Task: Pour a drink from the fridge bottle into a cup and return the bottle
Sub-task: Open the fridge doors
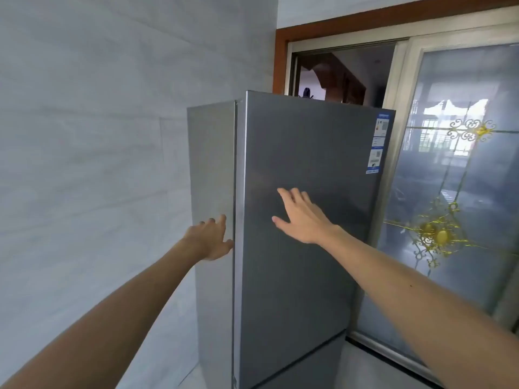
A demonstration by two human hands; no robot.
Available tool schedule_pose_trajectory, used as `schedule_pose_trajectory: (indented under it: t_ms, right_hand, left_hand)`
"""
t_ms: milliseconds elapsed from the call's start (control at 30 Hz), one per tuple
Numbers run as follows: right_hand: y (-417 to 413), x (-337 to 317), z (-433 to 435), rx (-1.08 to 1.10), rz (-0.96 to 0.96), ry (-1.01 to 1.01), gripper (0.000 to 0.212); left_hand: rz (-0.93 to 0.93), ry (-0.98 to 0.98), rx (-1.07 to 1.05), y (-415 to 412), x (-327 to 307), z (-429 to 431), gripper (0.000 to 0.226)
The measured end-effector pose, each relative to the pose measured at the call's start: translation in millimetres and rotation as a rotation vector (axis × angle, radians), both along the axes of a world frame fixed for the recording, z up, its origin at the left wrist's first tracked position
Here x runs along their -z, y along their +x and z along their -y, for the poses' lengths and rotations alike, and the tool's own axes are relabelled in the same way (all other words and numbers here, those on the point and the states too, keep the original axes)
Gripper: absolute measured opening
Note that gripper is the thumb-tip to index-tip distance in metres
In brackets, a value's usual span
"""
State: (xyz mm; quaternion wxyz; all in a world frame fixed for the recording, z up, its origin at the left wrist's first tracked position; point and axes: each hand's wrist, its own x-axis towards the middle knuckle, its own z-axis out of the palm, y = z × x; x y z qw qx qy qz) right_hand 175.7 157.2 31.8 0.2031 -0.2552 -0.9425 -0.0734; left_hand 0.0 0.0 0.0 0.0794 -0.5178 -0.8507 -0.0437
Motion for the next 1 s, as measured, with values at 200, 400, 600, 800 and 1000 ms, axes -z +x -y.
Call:
schedule_pose_trajectory:
  t_ms: [200, 400, 600, 800, 1000]
  right_hand:
    - [-25.9, -35.2, -29.5, -0.034, -0.246, 0.199, 0.068]
    - [-44.4, -71.9, -53.0, -0.068, -0.385, 0.357, 0.071]
    - [-65.1, -93.8, -64.1, -0.11, -0.457, 0.374, 0.073]
    - [-84.2, -75.2, -67.6, -0.118, -0.579, 0.33, 0.075]
    - [-95.4, -70.6, -65.6, -0.104, -0.651, 0.355, 0.075]
  left_hand:
    - [0.127, 0.111, 0.01, -2.4, -6.3, -23.3, 0.07]
    - [0.271, 0.238, 0.049, 10.9, -24.5, -39.1, 0.061]
    - [0.423, 0.356, 0.096, 20.6, -29.4, -49.7, 0.043]
    - [0.626, 0.493, 0.128, 17.0, -8.7, -64.0, 0.046]
    - [0.619, 0.58, 0.067, 19.3, 12.6, -71.6, 0.053]
